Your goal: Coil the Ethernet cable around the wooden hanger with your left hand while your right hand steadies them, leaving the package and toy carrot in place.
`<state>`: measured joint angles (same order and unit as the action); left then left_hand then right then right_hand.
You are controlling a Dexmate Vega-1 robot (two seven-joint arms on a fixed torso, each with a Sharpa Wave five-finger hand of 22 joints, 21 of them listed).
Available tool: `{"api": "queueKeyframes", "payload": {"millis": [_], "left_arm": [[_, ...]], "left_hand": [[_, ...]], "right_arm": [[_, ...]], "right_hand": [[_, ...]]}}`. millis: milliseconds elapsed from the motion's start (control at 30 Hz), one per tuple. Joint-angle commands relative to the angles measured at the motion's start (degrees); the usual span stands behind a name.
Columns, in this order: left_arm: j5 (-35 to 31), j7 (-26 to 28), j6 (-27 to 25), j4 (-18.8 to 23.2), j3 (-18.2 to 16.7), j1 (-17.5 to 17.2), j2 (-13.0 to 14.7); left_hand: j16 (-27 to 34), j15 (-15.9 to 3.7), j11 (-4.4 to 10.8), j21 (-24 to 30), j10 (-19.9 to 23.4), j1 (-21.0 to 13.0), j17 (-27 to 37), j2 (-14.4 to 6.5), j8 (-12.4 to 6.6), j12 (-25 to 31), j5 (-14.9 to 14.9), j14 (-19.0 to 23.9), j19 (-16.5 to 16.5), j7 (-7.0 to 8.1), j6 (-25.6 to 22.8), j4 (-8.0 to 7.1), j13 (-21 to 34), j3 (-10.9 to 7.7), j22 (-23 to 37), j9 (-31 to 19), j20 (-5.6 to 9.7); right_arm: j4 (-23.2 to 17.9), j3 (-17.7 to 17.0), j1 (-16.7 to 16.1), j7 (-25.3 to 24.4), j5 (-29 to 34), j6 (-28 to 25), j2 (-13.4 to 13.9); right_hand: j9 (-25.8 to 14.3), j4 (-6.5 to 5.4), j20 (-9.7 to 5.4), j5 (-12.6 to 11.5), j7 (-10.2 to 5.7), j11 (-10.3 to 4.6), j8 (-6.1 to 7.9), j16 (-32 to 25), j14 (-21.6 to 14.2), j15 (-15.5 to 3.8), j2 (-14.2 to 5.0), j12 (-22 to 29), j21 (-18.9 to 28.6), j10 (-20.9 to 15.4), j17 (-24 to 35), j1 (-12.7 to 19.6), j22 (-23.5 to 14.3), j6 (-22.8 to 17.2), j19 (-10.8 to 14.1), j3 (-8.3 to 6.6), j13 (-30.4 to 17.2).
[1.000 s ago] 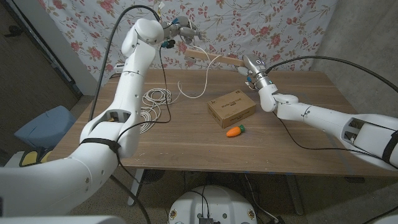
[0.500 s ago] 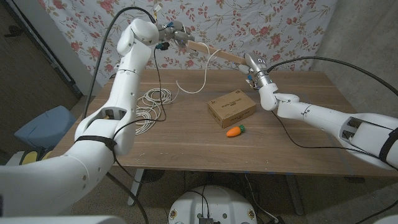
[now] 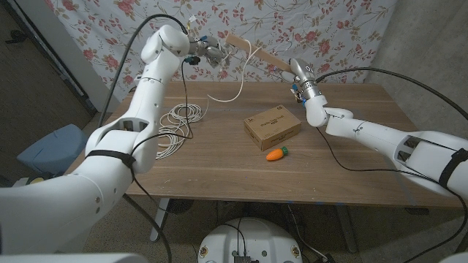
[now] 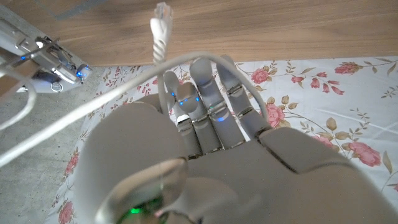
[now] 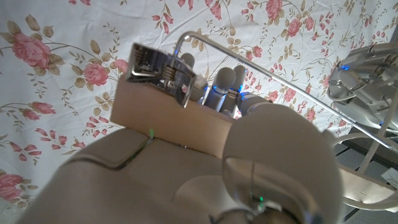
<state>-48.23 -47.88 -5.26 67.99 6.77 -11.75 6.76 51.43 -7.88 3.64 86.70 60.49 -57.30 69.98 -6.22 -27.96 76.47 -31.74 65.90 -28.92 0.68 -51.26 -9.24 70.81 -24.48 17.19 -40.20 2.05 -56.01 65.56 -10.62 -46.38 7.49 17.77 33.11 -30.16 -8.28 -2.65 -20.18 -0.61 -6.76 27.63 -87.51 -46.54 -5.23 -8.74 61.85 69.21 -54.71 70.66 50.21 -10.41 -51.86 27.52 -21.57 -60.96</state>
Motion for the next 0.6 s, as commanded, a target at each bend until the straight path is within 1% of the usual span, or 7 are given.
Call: {"api": "queueKeyframes", "payload": {"millis": [33, 267, 300, 333, 400, 567, 600], "left_arm": [[-1.2, -5.6, 2.9, -5.5, 1.0, 2.5, -0.9], [-0.2, -9.0, 4.7, -4.1, 0.6, 1.7, -1.5], [0.1, -9.6, 4.9, -3.9, 0.4, 1.6, -1.6], [0.5, -10.2, 5.1, -3.6, 0.3, 1.4, -1.7], [1.4, -11.4, 5.6, -2.8, 0.0, 0.9, -1.8], [3.0, -14.0, 5.8, 0.3, -0.2, -0.7, -1.8], [3.2, -14.1, 5.8, 1.1, -0.2, -1.2, -1.8]], "left_hand": [[0.4, 0.11, -0.08, 0.4, -0.6, -0.5, 0.2, -0.9, 0.22, 0.6, 0.4, -0.6, 0.3, -2.57, -2.5, 0.13, 0.1, -0.55, -0.2, 0.4, 0.03], [-0.9, 0.36, 0.30, 0.8, -1.3, -0.6, -2.5, -1.2, 0.65, 1.2, 0.7, -0.6, 0.5, -3.15, -2.4, 0.28, 0.0, -0.71, -0.8, 1.5, -0.09], [-1.6, 0.41, 0.46, 0.9, -1.8, -0.6, -3.6, -1.3, 0.77, 1.3, 0.8, -0.4, 0.6, -3.30, -2.5, 0.34, -0.1, -0.77, -1.0, 1.9, -0.11], [-1.7, 0.33, 0.48, 1.0, -1.8, -0.7, -3.8, -1.3, 0.89, 0.9, 0.9, -0.3, 0.7, -3.40, -2.4, 0.39, -0.8, -0.82, -1.1, 2.1, -0.14], [-3.2, 0.42, 0.59, 1.3, -1.6, -0.9, -6.0, -1.5, 1.35, -0.8, 1.2, -0.2, 0.9, -3.39, -2.2, 0.57, -3.0, -1.06, -1.4, 3.0, -0.05], [-6.7, 0.53, 1.21, 1.9, -0.8, -1.2, -11.6, -1.4, 2.47, -5.2, 2.3, 0.6, 1.4, -3.79, -2.2, 0.83, -7.7, -1.51, -2.3, 5.3, 0.00], [-7.6, 0.39, 1.57, 2.2, 0.0, -1.4, -12.9, -1.5, 3.18, -8.0, 2.9, 0.8, 1.5, -3.98, -2.1, 0.95, -11.2, -1.84, -2.7, 6.5, 0.13]], "right_arm": [[1.2, -1.5, 0.2, 1.2, -2.3, 0.9, -0.9], [-2.8, -2.5, -0.7, 0.2, -1.9, -7.5, -0.5], [-3.0, -2.5, -0.6, 0.0, -1.5, -8.6, -0.5], [-3.2, -2.7, -0.7, 0.2, -1.7, -9.3, -0.6], [-3.7, -2.9, -0.8, 0.2, -1.6, -11.4, -0.7], [-4.4, -3.3, -0.9, 0.9, -1.6, -15.9, -1.1], [-4.4, -3.4, -0.9, 1.1, -1.6, -16.2, -1.1]], "right_hand": [[0.0, -0.23, -6.80, -0.4, 0.05, -0.98, 0.31, -0.1, 0.1, -6.79, -1.05, 0.0, -0.3, 0.2, 0.3, 0.6, -0.2, 0.2, 0.2, 0.07, 0.3], [0.0, -0.18, -6.81, -0.3, 0.12, -0.95, 0.38, -0.1, 0.1, -6.78, -1.10, 0.0, -0.2, 0.2, 0.3, 0.8, -0.2, 0.0, 0.3, 0.01, 0.2], [-0.1, -0.19, -6.82, -0.3, 0.07, -0.93, 0.38, -0.1, 0.1, -6.77, -1.07, 0.5, -0.2, 0.5, 0.3, 0.8, -0.2, 0.2, 0.3, 0.03, -0.8], [0.0, -0.17, -6.81, -0.3, 0.04, -0.93, 0.32, -0.1, 0.1, -6.80, -1.09, -0.2, -0.2, 0.1, 0.3, 0.8, -0.2, 0.1, 0.4, 0.00, 0.5], [-0.2, -0.16, -6.79, -0.3, -0.05, -0.93, 0.37, -0.1, 0.0, -6.79, -1.09, 0.5, -0.2, 0.5, 0.3, 0.8, -0.2, 0.3, 0.4, 0.00, -0.8], [0.0, -0.19, -6.82, -0.3, -0.17, -1.03, 0.28, -0.1, -0.1, -6.78, -1.10, 0.2, -0.2, 0.5, 0.3, 0.8, -0.2, 0.3, 0.5, 0.02, -0.4], [0.1, -0.19, -6.81, -0.2, -0.14, -0.91, 0.25, -0.1, -0.1, -6.78, -1.09, -0.1, -0.1, 0.4, 0.3, 0.9, -0.2, 0.3, 0.4, 0.03, 0.1]]}}
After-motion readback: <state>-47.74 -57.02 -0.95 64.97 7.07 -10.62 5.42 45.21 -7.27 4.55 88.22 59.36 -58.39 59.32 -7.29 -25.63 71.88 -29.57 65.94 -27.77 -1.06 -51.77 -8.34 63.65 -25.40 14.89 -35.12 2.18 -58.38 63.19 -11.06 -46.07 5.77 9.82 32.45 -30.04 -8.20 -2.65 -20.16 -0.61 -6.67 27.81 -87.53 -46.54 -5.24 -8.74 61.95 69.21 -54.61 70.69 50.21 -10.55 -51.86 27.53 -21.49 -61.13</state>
